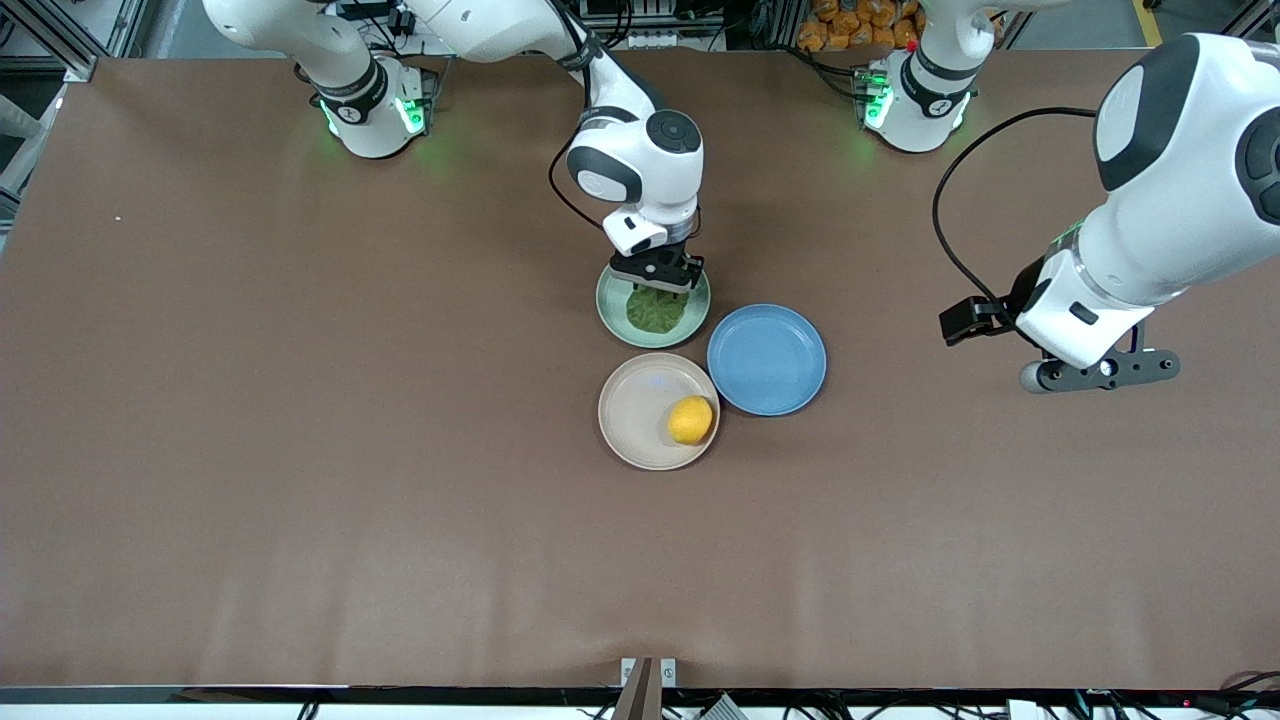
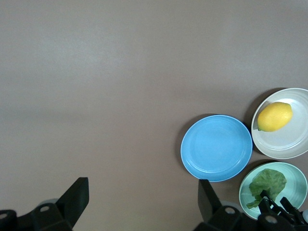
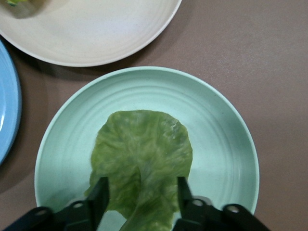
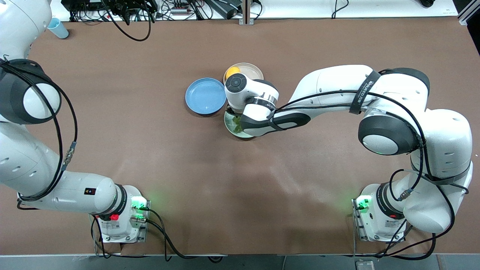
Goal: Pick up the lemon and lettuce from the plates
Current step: 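Grasp the lettuce with the right gripper while the left gripper reaches the lemon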
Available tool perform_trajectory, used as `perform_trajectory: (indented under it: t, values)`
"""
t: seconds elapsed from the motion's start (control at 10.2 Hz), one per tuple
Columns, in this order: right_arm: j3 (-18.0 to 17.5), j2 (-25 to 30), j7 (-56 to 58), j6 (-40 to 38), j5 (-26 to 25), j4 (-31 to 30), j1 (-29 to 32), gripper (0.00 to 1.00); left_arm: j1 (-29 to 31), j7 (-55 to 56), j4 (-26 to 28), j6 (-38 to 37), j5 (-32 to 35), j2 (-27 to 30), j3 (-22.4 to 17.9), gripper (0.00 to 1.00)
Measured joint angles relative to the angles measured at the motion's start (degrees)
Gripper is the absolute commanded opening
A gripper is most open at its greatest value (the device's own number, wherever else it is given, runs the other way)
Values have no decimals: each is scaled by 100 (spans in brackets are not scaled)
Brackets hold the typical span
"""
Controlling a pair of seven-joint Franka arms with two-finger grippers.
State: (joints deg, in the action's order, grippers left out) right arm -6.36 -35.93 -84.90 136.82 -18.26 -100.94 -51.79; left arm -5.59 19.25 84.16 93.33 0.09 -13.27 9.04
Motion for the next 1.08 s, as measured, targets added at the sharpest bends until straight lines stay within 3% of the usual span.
perform_trajectory:
  t: [0.1, 0.29, 0.39, 0.59, 1.08]
  values:
    - [-4, -5, -17, -1, 0, 0, -43, 40, 0, 0, -2, 2, 0, -3, 0, 100]
    - [-5, -32, -56, -8, -1, -1, -137, 39, -1, 1, -4, 20, 0, -4, 0, 100]
    - [-5, -56, -59, -14, -3, -2, -153, 31, -1, 7, -4, 40, 0, -11, 0, 100]
    - [-5, -87, -59, -46, -118, -7, -172, 3, -43, 195, -1, 283, 0, -135, -1, 100]
    - [7, -95, 8, -60, -211, 0, -161, 0, -874, 1640, 7, 2001, 11, -1165, -9, 100]
